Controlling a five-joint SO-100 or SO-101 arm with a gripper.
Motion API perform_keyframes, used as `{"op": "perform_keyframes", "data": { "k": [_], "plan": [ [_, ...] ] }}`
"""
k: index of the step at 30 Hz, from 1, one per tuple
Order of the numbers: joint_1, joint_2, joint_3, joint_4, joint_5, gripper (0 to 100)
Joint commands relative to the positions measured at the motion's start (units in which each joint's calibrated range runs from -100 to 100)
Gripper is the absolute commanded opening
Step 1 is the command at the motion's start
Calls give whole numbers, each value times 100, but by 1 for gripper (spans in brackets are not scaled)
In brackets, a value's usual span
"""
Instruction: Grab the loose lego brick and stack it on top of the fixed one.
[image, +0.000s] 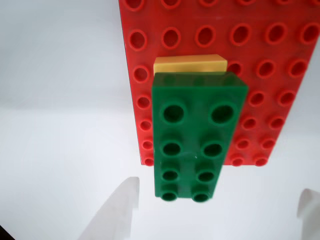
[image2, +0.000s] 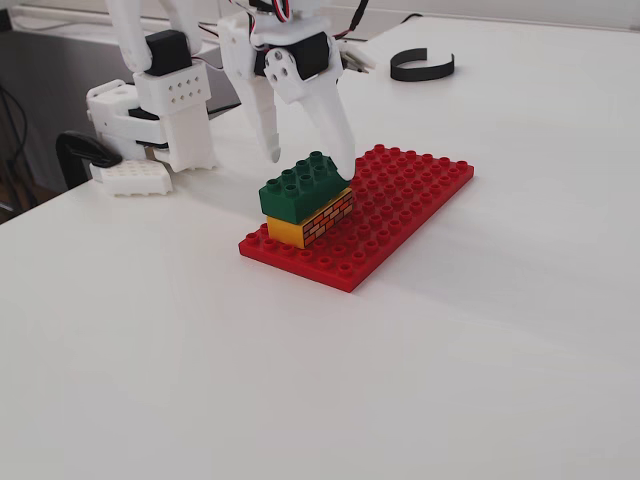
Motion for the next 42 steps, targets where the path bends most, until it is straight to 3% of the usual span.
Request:
{"op": "perform_keyframes", "data": {
  "k": [1,5,10,19,35,42],
  "plan": [
    [-45,-205,-963,584,-21,33],
    [-326,-637,-1705,1070,-68,28],
    [-942,-1823,-1886,1096,-288,0],
    [-1387,-3957,-909,783,-251,1],
    [-1358,-9206,4322,-1185,-246,1],
    [-1358,-9130,5806,-1680,-267,1]
  ]
}}
